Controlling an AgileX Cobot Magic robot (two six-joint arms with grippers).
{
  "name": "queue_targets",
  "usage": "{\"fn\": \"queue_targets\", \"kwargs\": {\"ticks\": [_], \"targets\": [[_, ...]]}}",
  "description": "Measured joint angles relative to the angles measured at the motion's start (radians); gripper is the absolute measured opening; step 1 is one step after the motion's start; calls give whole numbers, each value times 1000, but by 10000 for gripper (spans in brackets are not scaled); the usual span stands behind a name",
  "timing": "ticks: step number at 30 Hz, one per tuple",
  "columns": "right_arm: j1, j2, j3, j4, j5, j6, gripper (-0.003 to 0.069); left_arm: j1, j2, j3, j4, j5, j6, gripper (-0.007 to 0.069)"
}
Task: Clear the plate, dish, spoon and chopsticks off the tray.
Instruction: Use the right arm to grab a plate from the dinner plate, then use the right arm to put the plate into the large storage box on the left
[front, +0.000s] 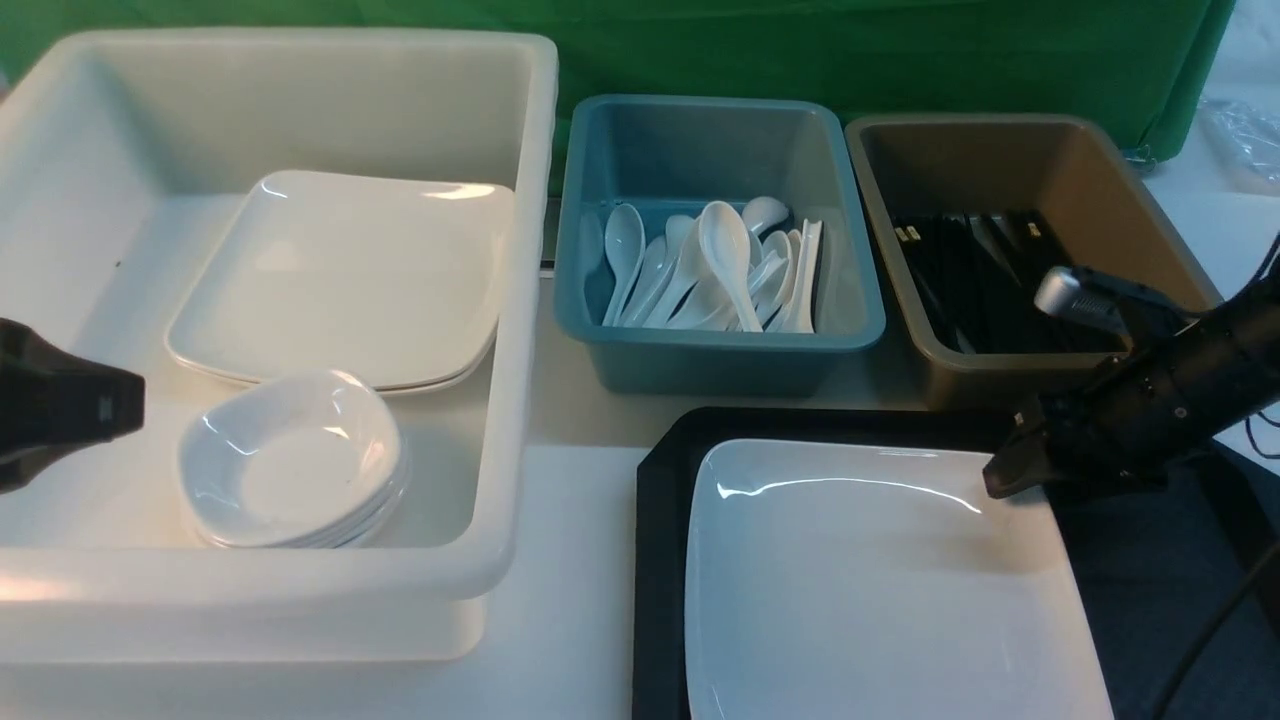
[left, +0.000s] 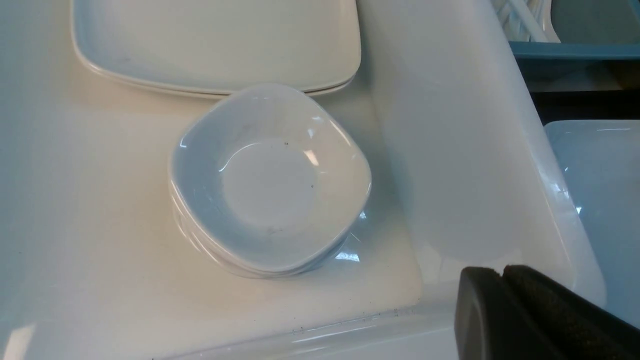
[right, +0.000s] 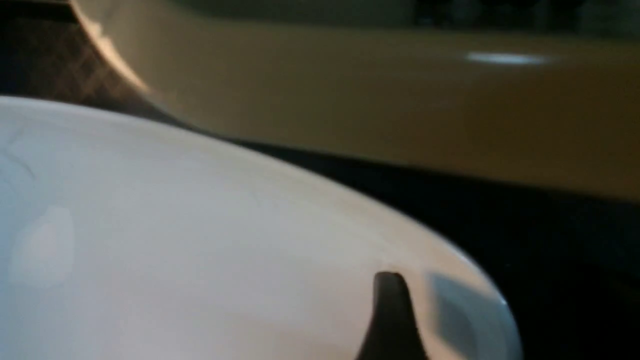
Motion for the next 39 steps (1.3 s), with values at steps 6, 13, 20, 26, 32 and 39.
{"fn": "queue_targets", "kwargs": {"ticks": [6,13,20,26,32,39], "targets": [[39,8,-3,-1,16,-7,346,-56,8,0,-33,0,6,13],[90,9,-6,13,37,-32,208,-189,66,0,-67,-12,9,13],[99,-22,-6,18,75,-40,178,-253,88,0,-68,-47,-12,13],[99,-161,-5,15,114,-42,103,-253,88,0,-45,-68,-18,13],[100,-284,-3,-28,129,-34,70,-253,88,0,-43,-104,-18,13],[100,-360,-2,-50,139,-32,61,-253,88,0,-41,-128,-18,13]]}}
